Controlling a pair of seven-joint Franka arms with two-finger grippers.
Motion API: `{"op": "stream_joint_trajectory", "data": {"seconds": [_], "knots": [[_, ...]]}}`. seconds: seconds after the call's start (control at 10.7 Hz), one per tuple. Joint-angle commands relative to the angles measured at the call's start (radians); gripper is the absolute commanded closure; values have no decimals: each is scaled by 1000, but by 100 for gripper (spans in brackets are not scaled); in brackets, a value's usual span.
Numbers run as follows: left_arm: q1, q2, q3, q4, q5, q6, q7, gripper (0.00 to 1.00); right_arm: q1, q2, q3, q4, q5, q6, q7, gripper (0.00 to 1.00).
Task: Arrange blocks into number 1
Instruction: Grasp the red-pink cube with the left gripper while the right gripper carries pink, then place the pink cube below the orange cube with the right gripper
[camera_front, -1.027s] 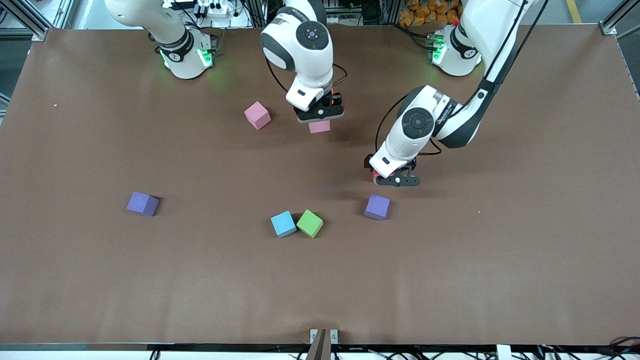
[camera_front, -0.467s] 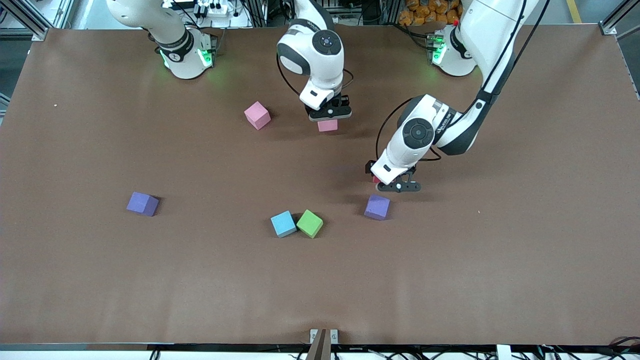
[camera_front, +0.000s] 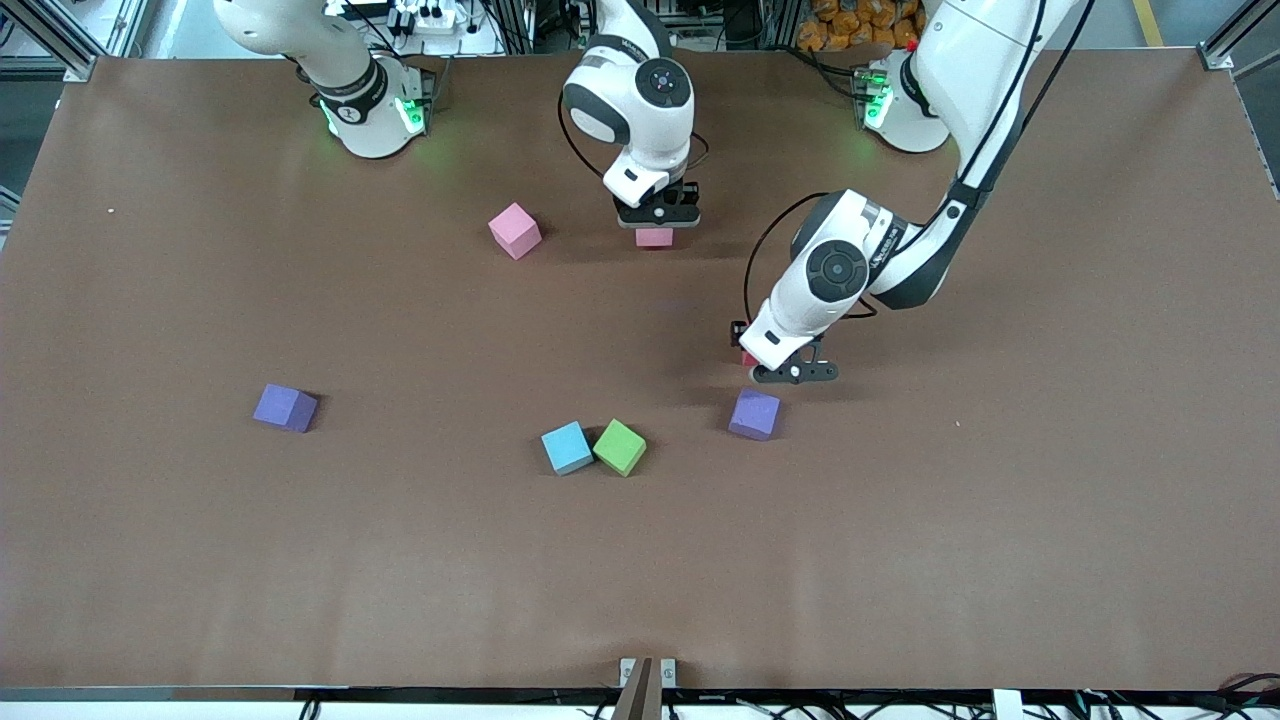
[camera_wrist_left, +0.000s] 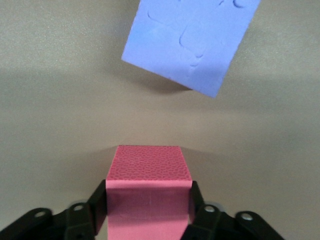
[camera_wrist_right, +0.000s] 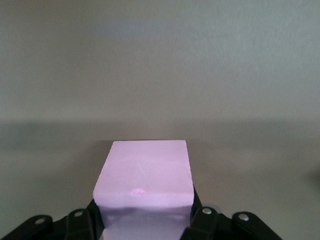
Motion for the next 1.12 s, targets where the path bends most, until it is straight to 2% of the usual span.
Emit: {"op": "stream_joint_trajectory", "data": {"seconds": [0.0, 0.19, 0.28, 0.37, 0.56, 0.65, 1.03], "knots": [[-6, -12, 8, -4, -26, -5, -7, 100, 4, -6, 13, -32, 11, 10, 22, 53], [6, -48, 11, -3, -26, -16, -9, 100, 1, -4, 13, -32, 11, 9, 22, 41], [8, -67, 21, 1, -26, -31, -6, 100, 1, -4, 13, -35, 11, 7, 22, 16], [12, -82, 24, 1, -26, -40, -4, 100, -1, -9, 13, -41, 11, 6, 22, 0], [15, -102, 35, 2, -24, -54, 0, 100, -23, -55, 16, -47, 9, -9, 21, 0], [17, -105, 35, 2, -24, -56, 0, 100, -60, -95, 37, -55, 9, -35, 18, 0], [5, -131, 28, 1, -26, -120, -36, 100, -215, -236, 42, -63, 0, -189, 2, 0]]}}
